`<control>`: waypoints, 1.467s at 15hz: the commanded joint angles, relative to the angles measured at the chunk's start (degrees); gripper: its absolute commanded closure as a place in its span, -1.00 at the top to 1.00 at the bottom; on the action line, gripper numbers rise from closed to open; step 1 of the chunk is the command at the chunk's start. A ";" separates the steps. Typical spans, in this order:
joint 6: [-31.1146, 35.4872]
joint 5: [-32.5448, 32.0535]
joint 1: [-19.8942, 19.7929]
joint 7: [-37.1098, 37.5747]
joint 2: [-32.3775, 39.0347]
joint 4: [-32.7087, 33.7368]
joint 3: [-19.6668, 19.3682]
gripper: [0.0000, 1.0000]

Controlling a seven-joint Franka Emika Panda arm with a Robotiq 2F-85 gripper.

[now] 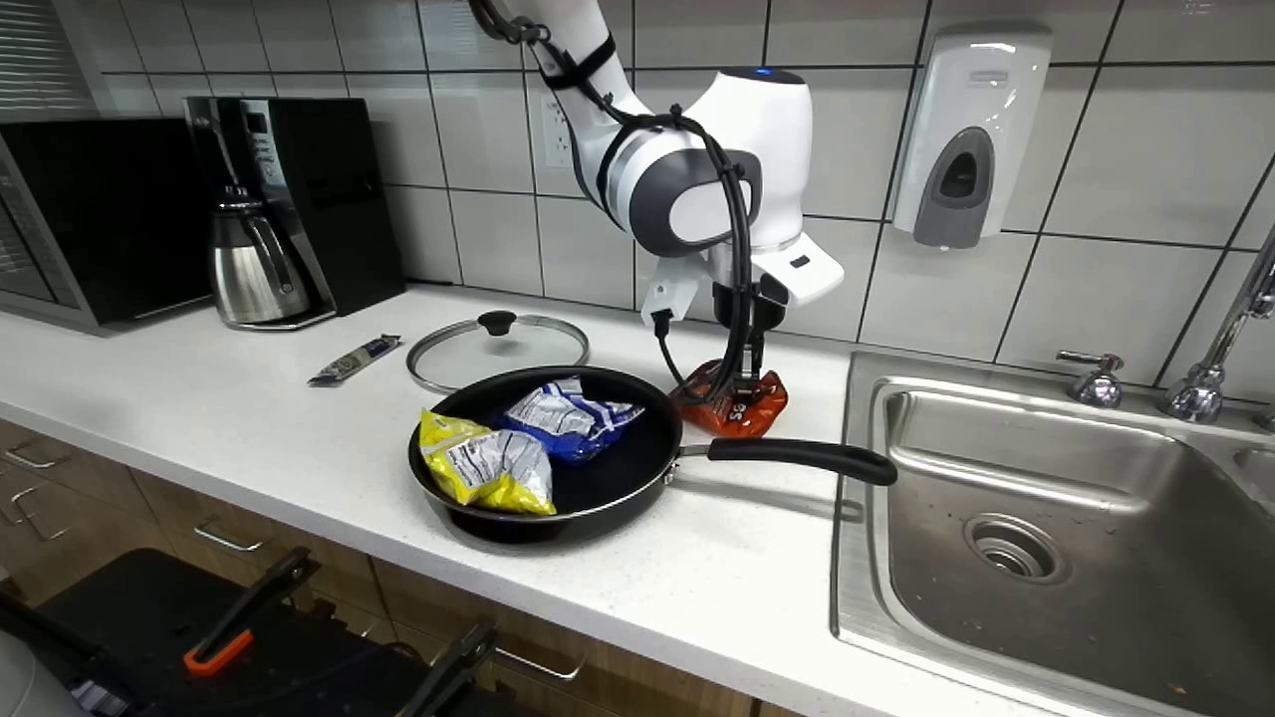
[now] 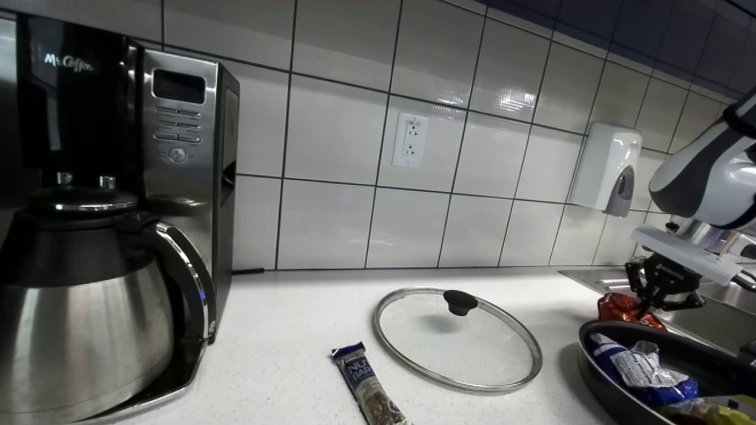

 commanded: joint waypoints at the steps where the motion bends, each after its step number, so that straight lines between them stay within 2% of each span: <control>1: -0.25 0.57 -0.66 -0.17 -0.63 0.38 0.57 -1.00; 14: 0.18 -1.17 1.38 -0.44 -10.01 -3.27 0.05 -1.00; 22: -0.50 -6.20 4.11 1.10 -18.38 -10.68 -0.70 -1.00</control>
